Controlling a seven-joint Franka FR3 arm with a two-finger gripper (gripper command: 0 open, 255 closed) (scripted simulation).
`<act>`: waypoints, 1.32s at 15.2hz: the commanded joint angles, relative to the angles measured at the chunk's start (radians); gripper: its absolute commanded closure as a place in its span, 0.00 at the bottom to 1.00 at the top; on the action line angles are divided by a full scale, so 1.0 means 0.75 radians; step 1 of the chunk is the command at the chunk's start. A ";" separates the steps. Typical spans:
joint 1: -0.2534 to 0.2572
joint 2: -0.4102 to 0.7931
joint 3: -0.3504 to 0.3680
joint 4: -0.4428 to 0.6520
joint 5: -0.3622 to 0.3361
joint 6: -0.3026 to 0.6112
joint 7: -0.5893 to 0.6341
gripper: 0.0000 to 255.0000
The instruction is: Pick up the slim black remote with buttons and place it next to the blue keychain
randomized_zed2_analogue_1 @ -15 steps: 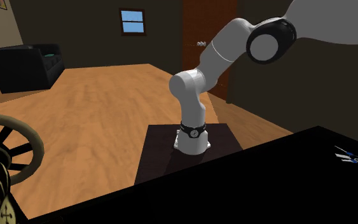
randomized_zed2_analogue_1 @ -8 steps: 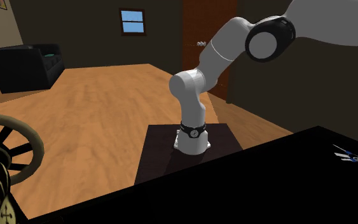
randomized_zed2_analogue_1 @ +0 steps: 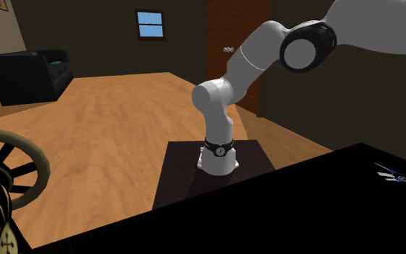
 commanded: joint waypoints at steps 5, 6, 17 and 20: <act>-0.055 -0.053 0.000 -0.256 0.020 0.102 -0.011 0.00; -0.064 -0.076 0.002 -0.263 0.026 0.088 -0.020 0.00; 0.016 0.033 -0.011 0.059 0.028 -0.122 -0.027 0.00; 0.016 0.033 -0.011 0.059 0.028 -0.121 -0.027 0.00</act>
